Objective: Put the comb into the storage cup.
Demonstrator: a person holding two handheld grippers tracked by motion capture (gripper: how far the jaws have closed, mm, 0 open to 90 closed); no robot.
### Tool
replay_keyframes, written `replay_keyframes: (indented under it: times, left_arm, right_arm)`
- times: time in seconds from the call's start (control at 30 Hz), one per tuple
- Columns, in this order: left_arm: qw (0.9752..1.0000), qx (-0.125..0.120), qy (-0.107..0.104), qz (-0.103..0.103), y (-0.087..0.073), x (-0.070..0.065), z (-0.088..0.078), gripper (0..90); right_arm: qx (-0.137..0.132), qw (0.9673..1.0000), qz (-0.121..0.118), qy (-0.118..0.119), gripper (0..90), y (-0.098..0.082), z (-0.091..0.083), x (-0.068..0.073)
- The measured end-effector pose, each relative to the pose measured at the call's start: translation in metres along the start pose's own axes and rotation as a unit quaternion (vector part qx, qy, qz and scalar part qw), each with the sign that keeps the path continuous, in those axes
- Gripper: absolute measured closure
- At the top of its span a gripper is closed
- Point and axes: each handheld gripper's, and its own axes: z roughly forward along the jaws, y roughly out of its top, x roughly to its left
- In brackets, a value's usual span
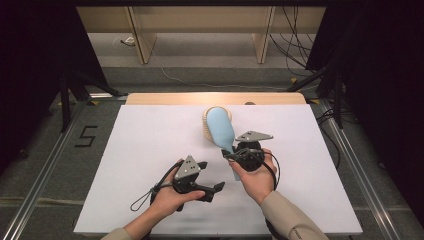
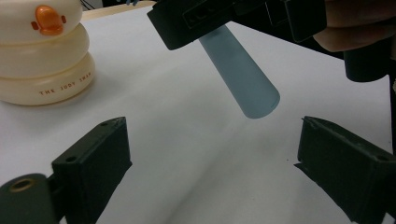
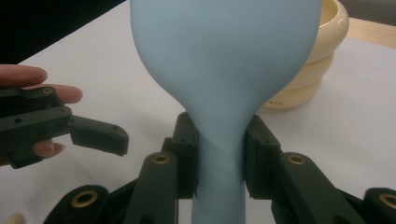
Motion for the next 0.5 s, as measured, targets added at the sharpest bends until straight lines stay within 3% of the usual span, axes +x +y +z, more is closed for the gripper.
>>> replay_keyframes:
  times: [0.5]
  left_arm:
    - [0.9999,0.005,-0.012,0.006,0.002,-0.008,0.011,9.2]
  right_arm:
    - [-0.002,0.9999,0.001,0.010,70.2,-0.001,0.002,0.008]
